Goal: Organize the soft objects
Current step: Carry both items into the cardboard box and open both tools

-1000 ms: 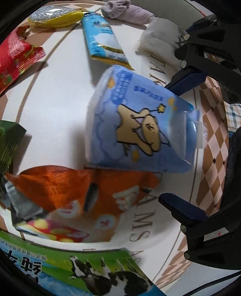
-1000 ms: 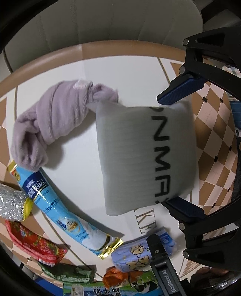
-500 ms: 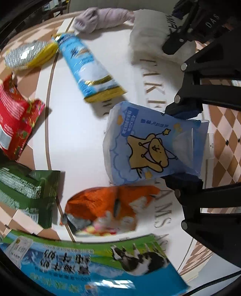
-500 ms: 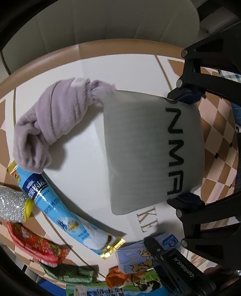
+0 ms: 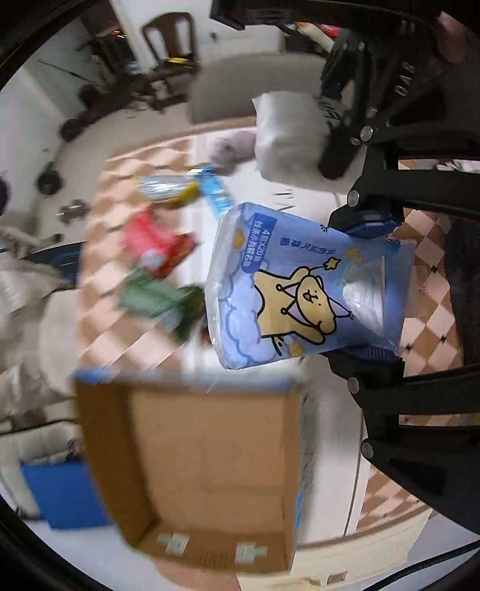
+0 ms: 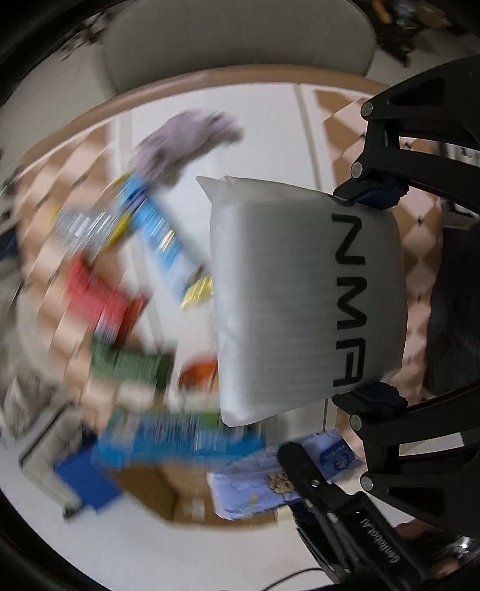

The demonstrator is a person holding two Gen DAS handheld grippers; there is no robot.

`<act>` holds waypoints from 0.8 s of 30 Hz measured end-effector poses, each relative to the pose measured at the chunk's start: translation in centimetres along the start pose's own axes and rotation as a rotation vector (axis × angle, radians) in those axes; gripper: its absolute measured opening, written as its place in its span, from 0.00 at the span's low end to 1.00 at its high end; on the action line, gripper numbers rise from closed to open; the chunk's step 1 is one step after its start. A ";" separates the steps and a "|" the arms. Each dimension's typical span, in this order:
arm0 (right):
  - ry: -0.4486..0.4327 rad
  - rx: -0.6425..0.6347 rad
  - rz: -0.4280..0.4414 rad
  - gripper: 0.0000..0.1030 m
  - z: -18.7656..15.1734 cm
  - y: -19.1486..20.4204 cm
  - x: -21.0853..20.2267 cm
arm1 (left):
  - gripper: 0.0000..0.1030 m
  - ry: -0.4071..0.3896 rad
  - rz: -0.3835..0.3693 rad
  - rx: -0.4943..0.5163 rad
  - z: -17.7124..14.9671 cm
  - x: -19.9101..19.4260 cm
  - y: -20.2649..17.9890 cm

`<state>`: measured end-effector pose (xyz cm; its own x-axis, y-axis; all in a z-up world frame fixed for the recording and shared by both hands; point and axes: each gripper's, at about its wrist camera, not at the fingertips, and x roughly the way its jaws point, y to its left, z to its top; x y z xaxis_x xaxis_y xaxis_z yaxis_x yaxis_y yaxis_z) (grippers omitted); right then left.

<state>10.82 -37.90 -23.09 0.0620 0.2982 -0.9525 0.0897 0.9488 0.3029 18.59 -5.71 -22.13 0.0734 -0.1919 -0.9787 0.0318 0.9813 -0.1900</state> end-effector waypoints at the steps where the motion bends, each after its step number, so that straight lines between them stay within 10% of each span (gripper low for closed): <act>1: -0.018 -0.029 0.017 0.73 1.4 2.7 0.0 | 0.42 -0.020 -0.002 -0.007 0.5 -1.5 1.1; 11: -0.036 -0.165 0.059 0.73 11.9 24.8 6.2 | 0.42 -0.036 0.057 -0.143 12.4 -6.1 14.5; 17: 0.027 -0.140 -0.023 0.73 22.3 32.2 18.6 | 0.44 0.088 0.065 -0.166 19.1 -4.6 20.7; 24: 0.091 -0.117 -0.121 0.73 26.4 36.9 24.0 | 0.44 0.217 0.025 -0.151 24.4 1.6 24.6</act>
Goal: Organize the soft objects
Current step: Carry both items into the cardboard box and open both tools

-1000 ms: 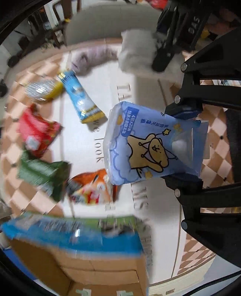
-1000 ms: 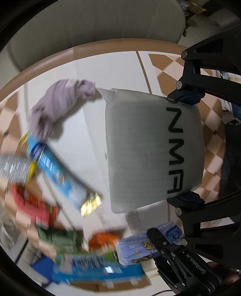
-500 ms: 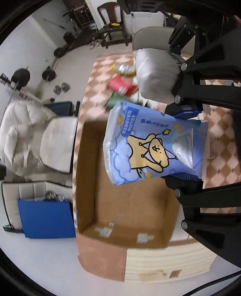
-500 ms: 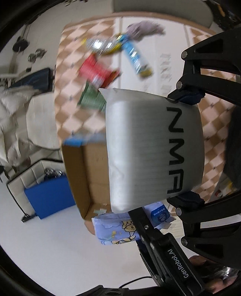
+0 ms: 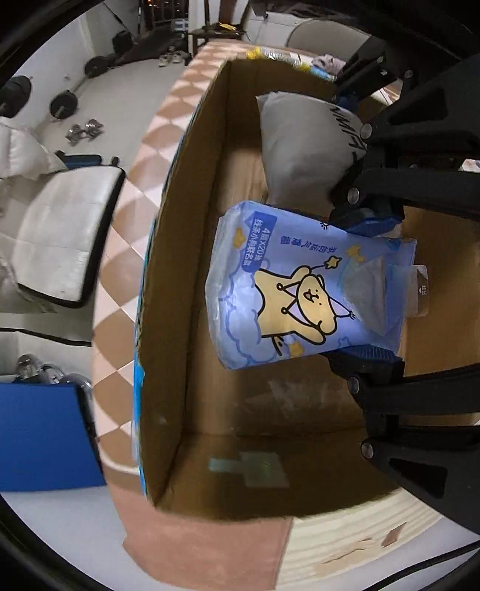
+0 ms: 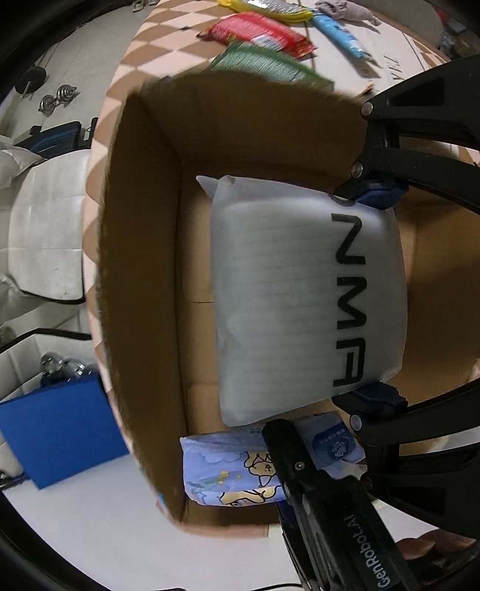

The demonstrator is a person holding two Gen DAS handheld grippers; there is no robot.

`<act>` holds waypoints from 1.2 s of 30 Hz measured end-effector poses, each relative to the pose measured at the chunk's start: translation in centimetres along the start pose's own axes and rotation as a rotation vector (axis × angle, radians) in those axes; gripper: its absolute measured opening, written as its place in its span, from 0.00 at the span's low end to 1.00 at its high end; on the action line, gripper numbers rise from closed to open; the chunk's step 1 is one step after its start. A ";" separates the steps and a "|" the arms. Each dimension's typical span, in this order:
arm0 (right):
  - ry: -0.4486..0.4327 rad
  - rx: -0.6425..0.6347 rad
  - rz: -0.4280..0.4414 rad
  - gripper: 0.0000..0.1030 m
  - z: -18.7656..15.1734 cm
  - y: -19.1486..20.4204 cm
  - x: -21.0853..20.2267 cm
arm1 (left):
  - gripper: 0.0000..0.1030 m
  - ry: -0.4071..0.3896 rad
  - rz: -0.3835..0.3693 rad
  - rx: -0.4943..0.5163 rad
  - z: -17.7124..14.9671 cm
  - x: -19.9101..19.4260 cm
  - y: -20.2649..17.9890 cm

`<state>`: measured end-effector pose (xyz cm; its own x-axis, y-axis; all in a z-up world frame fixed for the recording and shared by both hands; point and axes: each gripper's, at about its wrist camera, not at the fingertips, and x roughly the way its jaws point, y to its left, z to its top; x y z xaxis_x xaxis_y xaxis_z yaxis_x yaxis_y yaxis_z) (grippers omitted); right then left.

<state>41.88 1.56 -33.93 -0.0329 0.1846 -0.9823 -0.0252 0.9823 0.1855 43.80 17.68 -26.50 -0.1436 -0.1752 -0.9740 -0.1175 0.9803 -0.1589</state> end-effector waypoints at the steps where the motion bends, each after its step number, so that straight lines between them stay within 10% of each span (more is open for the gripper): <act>1: 0.003 0.000 -0.010 0.73 0.3 0.5 0.2 | 0.44 0.010 0.001 0.002 0.4 0.5 0.1; 9: 0.016 -0.028 -0.077 0.76 2.1 2.6 1.3 | 0.47 0.065 -0.039 -0.007 0.9 2.7 1.2; 15: 0.002 -0.057 -0.079 0.98 0.9 3.9 -1.6 | 0.86 0.009 -0.063 -0.034 -0.5 0.3 2.5; 19: -0.021 -0.054 -0.086 1.00 -1.0 4.1 -4.3 | 0.95 -0.072 -0.017 -0.034 -2.2 -1.6 2.9; 36: -0.164 -0.034 -0.008 1.00 -12.2 4.4 -11.3 | 0.98 -0.385 0.185 0.101 -13.8 -8.1 -1.0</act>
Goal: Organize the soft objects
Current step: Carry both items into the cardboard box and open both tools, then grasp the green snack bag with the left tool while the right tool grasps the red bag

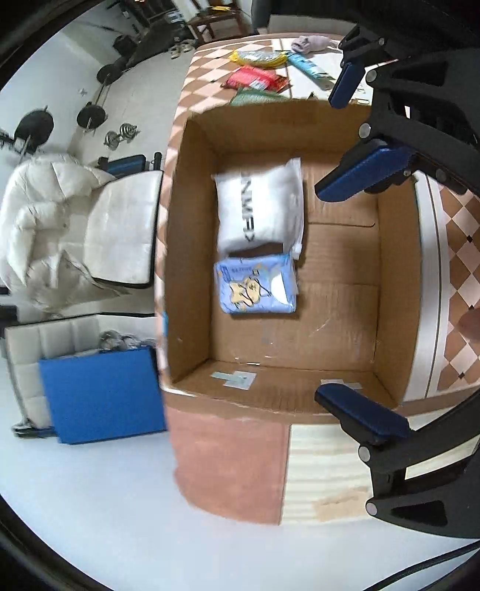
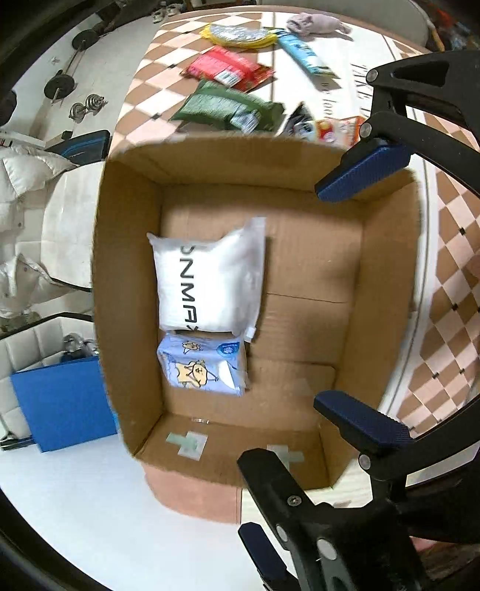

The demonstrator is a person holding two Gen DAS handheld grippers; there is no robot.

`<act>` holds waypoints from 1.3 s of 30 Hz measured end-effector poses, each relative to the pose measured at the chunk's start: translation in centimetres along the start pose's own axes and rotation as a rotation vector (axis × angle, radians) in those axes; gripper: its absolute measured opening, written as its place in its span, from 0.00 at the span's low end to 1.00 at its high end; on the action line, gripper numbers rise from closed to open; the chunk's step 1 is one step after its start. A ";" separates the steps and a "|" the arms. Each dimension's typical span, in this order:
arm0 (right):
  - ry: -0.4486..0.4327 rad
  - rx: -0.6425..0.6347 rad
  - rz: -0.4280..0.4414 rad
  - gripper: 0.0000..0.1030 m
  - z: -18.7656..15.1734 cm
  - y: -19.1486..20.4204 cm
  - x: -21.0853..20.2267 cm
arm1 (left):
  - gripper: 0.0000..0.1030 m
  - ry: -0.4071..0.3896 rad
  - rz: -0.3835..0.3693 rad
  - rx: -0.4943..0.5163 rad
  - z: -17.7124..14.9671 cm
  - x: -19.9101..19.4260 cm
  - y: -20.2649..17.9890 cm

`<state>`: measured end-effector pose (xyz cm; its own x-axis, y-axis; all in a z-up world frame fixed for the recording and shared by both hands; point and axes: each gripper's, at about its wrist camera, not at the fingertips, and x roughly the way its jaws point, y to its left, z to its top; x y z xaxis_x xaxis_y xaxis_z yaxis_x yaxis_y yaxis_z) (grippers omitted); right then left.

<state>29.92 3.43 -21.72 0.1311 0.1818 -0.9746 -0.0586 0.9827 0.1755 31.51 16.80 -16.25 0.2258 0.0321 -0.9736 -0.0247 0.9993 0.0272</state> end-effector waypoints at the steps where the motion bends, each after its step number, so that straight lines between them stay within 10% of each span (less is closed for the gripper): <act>1: -0.018 0.016 0.013 1.00 -0.5 -0.8 -0.9 | 0.98 -0.035 0.023 0.019 -0.1 -1.3 -1.0; 7: -0.120 0.164 0.047 1.00 -2.9 -9.6 -7.5 | 0.98 -0.137 0.038 0.165 1.1 -5.5 -9.3; 14: -0.159 0.445 0.040 0.99 -1.9 -24.7 -8.1 | 0.98 -0.006 0.007 0.366 5.2 -1.1 -22.8; 19: -0.063 0.612 0.098 0.71 1.6 -32.2 -1.5 | 0.96 0.070 0.088 0.414 7.4 4.3 -28.2; 31: 0.031 0.647 0.103 0.67 8.4 -35.3 8.8 | 0.96 0.133 0.204 0.397 9.1 9.4 -30.2; 39: 0.168 0.496 0.004 0.55 4.8 -37.1 9.0 | 0.96 0.214 0.127 0.446 8.2 12.3 -32.9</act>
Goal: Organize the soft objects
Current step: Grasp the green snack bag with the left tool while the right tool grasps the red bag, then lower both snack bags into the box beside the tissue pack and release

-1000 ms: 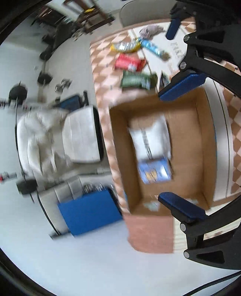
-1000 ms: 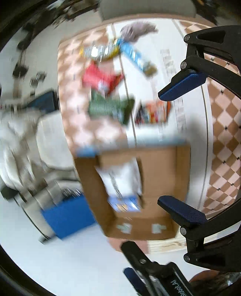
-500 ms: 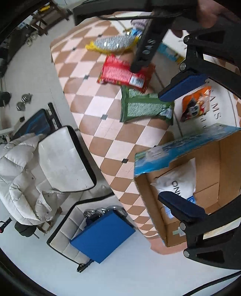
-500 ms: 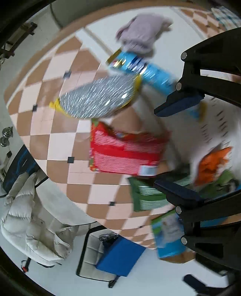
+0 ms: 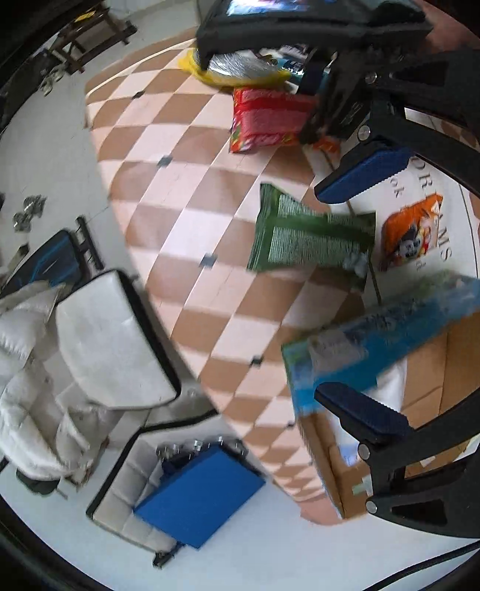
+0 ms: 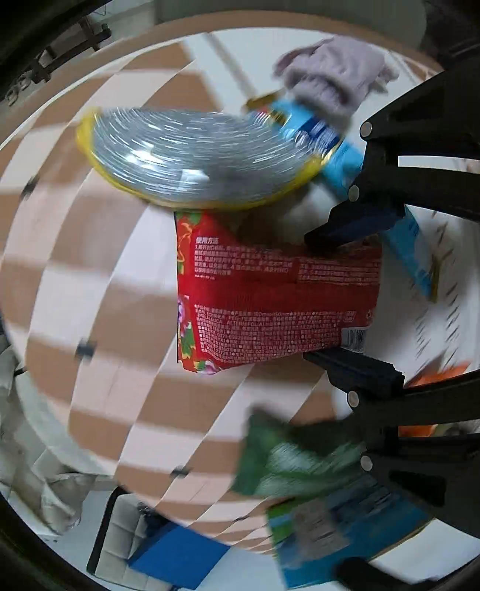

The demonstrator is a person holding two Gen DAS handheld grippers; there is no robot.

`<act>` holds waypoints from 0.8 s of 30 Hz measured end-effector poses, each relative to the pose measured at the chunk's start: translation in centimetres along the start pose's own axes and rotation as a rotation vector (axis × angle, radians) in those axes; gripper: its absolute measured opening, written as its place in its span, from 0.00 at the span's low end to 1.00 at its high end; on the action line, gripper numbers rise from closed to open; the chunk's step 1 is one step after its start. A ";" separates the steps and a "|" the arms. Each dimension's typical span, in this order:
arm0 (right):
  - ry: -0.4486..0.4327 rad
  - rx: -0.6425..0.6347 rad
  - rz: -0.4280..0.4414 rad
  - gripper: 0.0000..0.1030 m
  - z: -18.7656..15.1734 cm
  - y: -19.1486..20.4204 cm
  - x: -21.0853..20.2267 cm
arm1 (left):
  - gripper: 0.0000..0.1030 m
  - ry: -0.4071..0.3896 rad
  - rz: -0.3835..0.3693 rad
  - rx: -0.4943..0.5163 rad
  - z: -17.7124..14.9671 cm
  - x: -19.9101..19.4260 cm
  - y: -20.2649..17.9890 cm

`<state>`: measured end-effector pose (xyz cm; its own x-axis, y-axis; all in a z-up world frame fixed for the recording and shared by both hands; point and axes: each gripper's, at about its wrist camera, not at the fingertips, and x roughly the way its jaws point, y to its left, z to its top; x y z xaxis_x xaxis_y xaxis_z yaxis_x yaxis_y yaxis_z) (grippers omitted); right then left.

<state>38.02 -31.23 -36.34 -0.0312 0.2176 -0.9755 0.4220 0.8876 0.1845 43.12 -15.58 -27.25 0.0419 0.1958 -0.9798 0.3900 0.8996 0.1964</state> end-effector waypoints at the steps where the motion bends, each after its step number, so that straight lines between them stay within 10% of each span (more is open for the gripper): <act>1: 0.009 -0.001 0.000 0.55 -0.3 -0.8 0.0 | 0.96 0.020 -0.010 0.013 0.1 0.6 -0.4; 12: 0.038 0.055 0.082 0.61 -2.4 -4.5 0.6 | 0.96 0.296 -0.058 0.101 0.5 10.1 -4.4; 18: 0.027 0.027 0.022 0.66 -2.0 -2.3 1.9 | 0.39 0.321 -0.079 0.057 -0.3 11.2 -4.7; 24: -0.017 -0.034 -0.059 0.45 -3.1 0.3 1.0 | 0.30 0.199 -0.097 -0.006 -2.3 7.3 -4.0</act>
<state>35.28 -29.46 -36.90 -0.0399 0.1581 -0.9866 0.3886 0.9121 0.1305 39.75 -16.82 -35.11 -0.1779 0.1806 -0.9673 0.3781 0.9201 0.1022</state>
